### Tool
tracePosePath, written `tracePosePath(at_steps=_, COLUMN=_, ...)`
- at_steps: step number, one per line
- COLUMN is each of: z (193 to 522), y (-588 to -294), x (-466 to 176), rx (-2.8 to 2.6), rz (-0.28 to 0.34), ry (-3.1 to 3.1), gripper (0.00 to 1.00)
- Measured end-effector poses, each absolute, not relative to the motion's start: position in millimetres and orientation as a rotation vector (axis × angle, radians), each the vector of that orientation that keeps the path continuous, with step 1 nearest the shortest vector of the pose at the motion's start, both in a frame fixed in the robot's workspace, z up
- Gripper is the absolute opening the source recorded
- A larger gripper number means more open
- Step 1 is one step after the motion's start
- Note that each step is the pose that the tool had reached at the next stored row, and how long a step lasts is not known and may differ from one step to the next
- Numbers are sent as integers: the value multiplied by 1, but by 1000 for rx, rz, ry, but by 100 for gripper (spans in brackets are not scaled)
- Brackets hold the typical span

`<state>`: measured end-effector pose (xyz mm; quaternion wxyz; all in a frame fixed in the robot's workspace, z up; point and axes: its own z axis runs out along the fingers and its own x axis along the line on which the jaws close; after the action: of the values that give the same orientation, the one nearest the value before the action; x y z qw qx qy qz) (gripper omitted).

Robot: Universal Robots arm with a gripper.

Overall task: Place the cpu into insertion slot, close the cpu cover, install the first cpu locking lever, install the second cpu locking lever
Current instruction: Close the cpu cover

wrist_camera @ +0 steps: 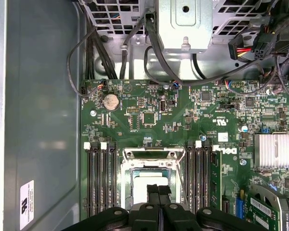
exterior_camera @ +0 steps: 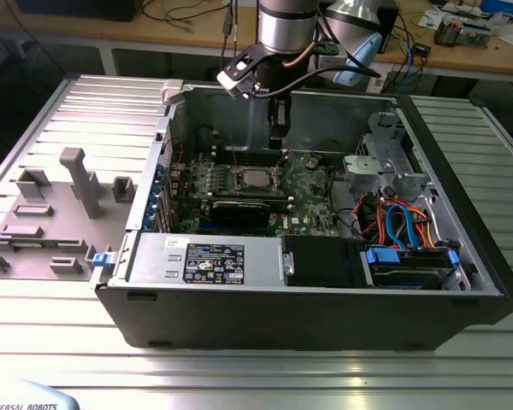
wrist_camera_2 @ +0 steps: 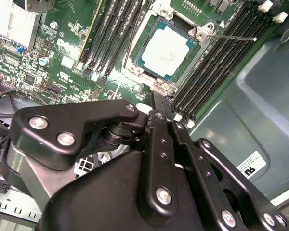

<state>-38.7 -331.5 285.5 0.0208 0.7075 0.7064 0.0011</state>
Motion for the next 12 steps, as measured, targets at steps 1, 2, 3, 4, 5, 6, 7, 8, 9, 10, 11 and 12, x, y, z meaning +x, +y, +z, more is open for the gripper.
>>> tracePosePath(at_steps=1, z=286, y=-331, x=-39, rx=2192, rz=0, ry=2189, gripper=11)
tracePosePath(at_steps=2, z=286, y=-331, x=-39, rx=2192, rz=0, ry=2189, gripper=11)
tracePosePath(at_steps=3, z=286, y=-331, x=-39, rx=2192, rz=0, ry=2189, gripper=11)
tracePosePath(at_steps=4, z=286, y=-331, x=-39, rx=2192, rz=0, ry=2189, gripper=11)
tracePosePath(at_steps=5, z=286, y=-331, x=-39, rx=2192, rz=0, ry=2189, gripper=11)
tracePosePath(at_steps=6, z=286, y=-331, x=-39, rx=2192, rz=0, ry=2189, gripper=11)
tracePosePath(at_steps=7, z=286, y=-331, x=-39, rx=2192, rz=0, ry=2189, gripper=11)
tracePosePath(at_steps=8, z=286, y=-331, x=-39, rx=2192, rz=0, ry=2189, gripper=11)
tracePosePath(at_steps=9, z=286, y=-331, x=-39, rx=2192, rz=0, ry=2189, gripper=11)
tracePosePath(at_steps=10, z=286, y=-331, x=-39, rx=2192, rz=0, ry=2189, gripper=11)
tracePosePath(at_steps=11, z=286, y=-331, x=-39, rx=2192, rz=0, ry=2188, gripper=11)
tracePosePath(at_steps=12, z=286, y=-331, x=-38, rx=2192, rz=0, ry=2188, gripper=11)
